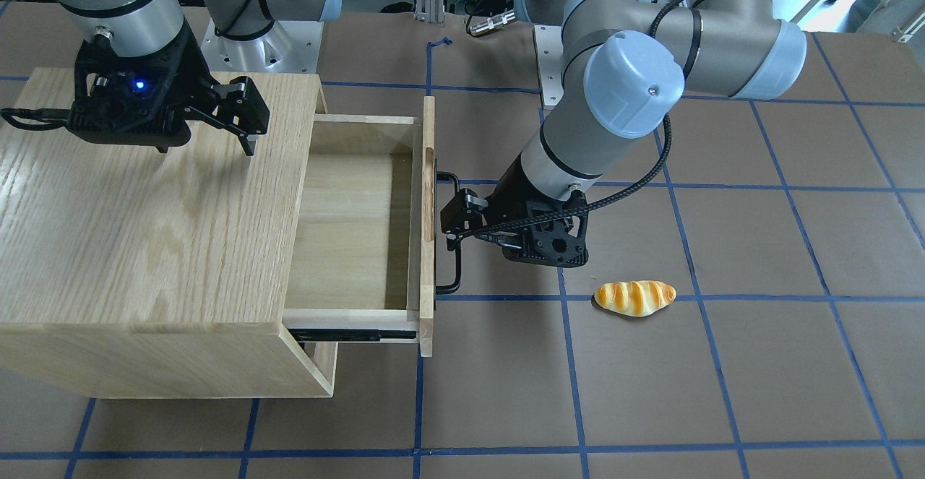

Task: Open upper drawer
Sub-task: 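Pull the drawer handle away from the cabinet with the left gripper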

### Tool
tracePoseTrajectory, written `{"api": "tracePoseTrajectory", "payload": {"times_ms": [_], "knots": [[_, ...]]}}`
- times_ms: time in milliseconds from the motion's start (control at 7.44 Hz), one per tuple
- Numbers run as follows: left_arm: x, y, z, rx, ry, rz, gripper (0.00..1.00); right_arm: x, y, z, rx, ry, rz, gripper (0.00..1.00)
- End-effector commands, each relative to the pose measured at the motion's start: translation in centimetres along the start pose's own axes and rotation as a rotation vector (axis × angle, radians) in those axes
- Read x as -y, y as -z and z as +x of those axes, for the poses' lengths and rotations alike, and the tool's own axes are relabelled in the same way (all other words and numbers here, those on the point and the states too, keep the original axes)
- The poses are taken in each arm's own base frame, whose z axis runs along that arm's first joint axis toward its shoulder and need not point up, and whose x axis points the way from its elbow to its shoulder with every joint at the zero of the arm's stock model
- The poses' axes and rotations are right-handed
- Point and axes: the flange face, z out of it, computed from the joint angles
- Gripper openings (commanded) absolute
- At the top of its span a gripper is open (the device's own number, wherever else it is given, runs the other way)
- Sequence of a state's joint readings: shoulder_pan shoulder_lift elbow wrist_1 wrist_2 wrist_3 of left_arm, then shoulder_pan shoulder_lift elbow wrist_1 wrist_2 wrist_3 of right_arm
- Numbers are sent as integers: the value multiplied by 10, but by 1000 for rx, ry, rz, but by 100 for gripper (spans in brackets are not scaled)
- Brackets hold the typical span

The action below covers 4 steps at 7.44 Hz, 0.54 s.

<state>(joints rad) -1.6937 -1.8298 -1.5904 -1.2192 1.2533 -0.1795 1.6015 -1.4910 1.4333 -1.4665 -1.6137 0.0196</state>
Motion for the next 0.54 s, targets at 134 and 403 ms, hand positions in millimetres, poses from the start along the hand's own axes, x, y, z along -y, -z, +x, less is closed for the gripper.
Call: {"api": "tracePoseTrajectory", "payload": {"times_ms": [134, 403], "knots": [[5, 19, -32, 7, 22, -24, 100, 0, 0, 1, 0, -2, 0, 100], [3, 17, -37, 14, 2, -32, 100, 0, 0, 0, 0, 1, 0, 100]]}}
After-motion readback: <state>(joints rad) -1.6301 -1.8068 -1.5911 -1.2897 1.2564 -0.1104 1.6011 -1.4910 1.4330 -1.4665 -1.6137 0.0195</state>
